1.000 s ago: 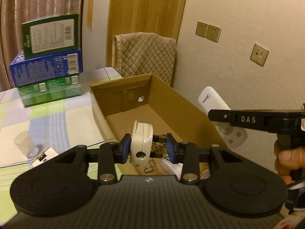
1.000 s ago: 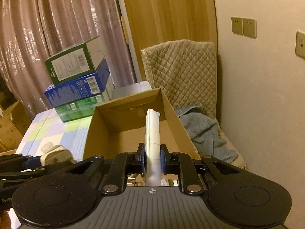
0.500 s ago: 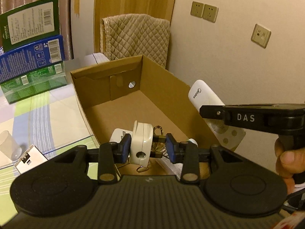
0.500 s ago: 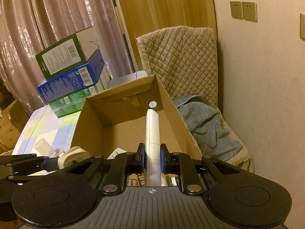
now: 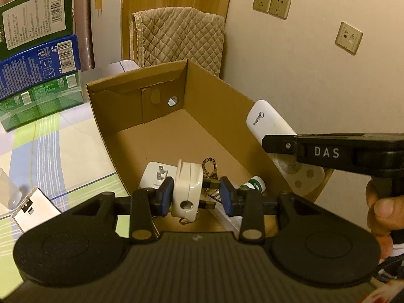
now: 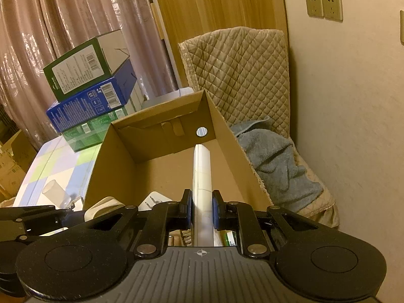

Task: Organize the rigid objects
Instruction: 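Open the left tool to drop the plug while the right tool releases the remote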

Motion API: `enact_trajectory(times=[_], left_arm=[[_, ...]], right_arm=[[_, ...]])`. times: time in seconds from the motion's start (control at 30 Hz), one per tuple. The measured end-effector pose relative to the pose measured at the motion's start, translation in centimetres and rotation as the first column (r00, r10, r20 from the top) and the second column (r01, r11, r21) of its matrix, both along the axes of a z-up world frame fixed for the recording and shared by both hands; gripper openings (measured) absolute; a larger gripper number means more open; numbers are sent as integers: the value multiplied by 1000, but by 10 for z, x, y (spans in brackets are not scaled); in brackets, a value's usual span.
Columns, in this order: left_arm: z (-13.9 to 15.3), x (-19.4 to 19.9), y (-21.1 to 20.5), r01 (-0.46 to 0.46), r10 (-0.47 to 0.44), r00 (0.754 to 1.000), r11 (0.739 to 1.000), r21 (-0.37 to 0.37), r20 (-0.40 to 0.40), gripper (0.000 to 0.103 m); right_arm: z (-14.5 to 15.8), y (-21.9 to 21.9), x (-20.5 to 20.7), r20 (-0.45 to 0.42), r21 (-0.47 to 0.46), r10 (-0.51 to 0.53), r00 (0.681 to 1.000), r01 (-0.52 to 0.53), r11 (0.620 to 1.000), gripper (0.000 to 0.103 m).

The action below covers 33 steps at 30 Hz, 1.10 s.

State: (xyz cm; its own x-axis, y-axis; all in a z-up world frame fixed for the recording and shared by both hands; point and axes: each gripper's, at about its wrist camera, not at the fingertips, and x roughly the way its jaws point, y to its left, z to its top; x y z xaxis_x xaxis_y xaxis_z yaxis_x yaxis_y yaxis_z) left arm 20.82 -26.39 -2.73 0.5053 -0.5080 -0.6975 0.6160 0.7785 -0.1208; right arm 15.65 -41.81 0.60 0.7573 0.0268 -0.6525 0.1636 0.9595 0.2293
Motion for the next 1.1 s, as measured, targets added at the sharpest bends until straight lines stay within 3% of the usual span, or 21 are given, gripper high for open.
enact_trajectory(times=[0.33,0.77,1.1], left_arm=[[3,0,-5,14,-14,1000,1000,-3,12,33],[32,0,32,-77,80,996,996,-51,47,33],[31,-4,44,-98,100,994,993,-67,32,33]], right_arm=[[0,-2,-3,3,1,-7,1000,7,1000,12],[2,2,-2,-1,-13,2,1000,-2,1000,12],[-4,4,1,-21,-25,2,1000,-2,1000,12]])
